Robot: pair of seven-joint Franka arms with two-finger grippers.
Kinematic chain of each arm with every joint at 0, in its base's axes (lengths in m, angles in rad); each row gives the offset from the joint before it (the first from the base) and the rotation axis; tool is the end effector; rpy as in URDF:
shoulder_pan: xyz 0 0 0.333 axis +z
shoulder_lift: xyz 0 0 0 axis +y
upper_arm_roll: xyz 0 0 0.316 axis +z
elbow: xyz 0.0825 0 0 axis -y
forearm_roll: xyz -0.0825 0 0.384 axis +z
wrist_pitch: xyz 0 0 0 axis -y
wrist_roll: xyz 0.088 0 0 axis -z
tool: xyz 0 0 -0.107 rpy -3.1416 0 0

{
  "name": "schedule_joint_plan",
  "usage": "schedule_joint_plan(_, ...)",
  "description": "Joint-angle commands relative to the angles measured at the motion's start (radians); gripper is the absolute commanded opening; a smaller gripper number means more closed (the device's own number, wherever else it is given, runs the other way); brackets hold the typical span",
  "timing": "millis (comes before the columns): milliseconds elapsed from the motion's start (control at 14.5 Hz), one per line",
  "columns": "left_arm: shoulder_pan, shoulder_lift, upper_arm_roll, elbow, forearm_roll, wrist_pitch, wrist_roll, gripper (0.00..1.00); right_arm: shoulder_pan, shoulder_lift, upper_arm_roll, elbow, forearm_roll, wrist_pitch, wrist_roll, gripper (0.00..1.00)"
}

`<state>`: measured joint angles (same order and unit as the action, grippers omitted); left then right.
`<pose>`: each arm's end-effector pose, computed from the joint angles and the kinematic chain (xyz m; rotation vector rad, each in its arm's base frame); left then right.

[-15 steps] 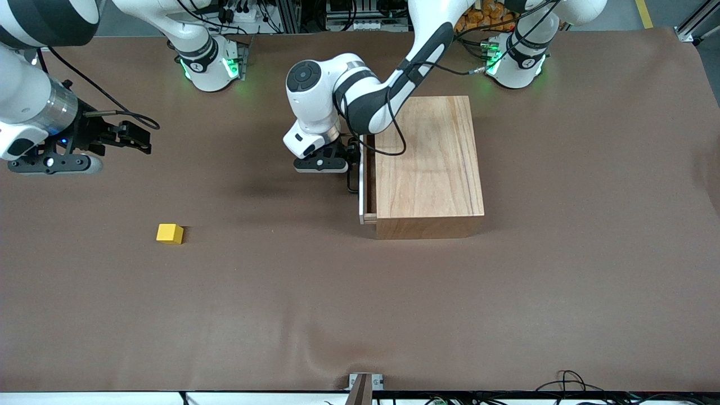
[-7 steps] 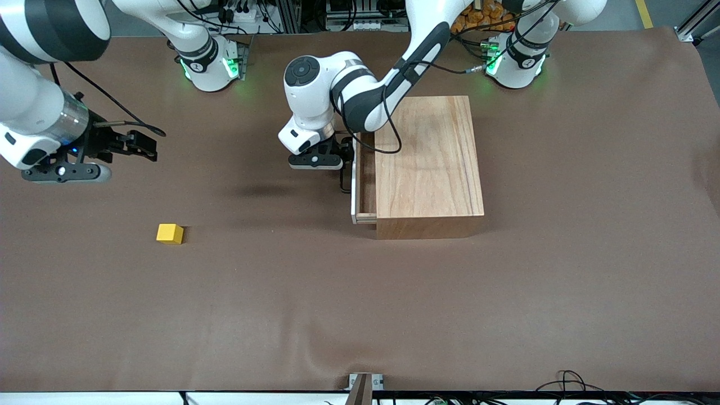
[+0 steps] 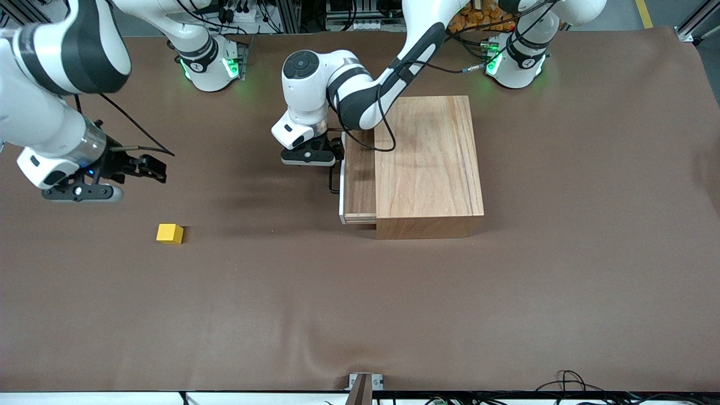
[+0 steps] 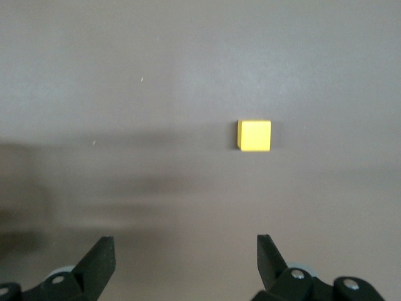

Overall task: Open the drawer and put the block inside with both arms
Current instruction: 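Pull the drawer open with the left gripper while the right gripper reaches the cube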

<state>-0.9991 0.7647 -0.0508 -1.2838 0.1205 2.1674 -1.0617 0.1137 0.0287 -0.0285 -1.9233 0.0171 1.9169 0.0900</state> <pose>0.3894 -0.6497 0.3054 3.0655 -0.0517 0.1834 0.5607 0.0492 0.4702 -3.1290 0.0170 0.0568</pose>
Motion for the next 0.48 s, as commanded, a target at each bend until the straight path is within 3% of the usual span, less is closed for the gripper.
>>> schedule_joint_plan(0,-0.023,0.034,-0.008,0.032,0.008,0.057,-0.038,1.00,-0.025,0.022,0.007,-0.111,-0.009,0.151,-0.009,1.00)
schedule_joint_plan(413,-0.026,0.036,-0.011,0.054,-0.001,0.069,-0.052,1.00,-0.111,0.328,0.004,0.013,-0.014,0.247,-0.010,1.00)
